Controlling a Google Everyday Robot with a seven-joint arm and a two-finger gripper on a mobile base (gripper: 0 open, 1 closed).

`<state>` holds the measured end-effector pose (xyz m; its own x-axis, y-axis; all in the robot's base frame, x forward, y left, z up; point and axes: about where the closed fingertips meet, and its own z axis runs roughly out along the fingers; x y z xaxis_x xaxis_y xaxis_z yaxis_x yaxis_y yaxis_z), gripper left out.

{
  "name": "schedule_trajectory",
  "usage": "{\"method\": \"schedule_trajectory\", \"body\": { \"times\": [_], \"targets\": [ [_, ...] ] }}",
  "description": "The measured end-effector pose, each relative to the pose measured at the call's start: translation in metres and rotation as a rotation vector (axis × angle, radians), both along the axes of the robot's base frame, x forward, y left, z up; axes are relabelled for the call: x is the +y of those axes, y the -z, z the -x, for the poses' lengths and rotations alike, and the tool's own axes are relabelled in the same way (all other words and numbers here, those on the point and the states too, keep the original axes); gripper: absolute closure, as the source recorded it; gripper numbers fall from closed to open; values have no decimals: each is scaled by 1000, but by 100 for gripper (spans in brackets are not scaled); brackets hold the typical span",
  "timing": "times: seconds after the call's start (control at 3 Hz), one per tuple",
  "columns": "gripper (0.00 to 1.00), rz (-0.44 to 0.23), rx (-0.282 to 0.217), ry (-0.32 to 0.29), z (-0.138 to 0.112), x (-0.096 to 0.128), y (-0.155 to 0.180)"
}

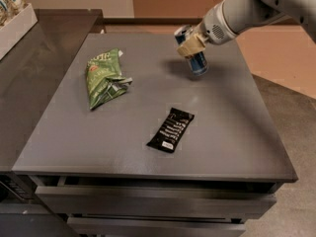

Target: Knock redbull can over

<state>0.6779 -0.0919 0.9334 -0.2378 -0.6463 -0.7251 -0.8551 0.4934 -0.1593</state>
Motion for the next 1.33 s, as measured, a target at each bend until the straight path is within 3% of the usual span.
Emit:
{"method": "schedule_trajectory", "body": {
  "times": [0.67, 1.33],
  "targets": [
    [100, 235, 79, -41, 10, -15, 24],
    [100, 418, 109, -44, 12, -37, 39]
  ]
}}
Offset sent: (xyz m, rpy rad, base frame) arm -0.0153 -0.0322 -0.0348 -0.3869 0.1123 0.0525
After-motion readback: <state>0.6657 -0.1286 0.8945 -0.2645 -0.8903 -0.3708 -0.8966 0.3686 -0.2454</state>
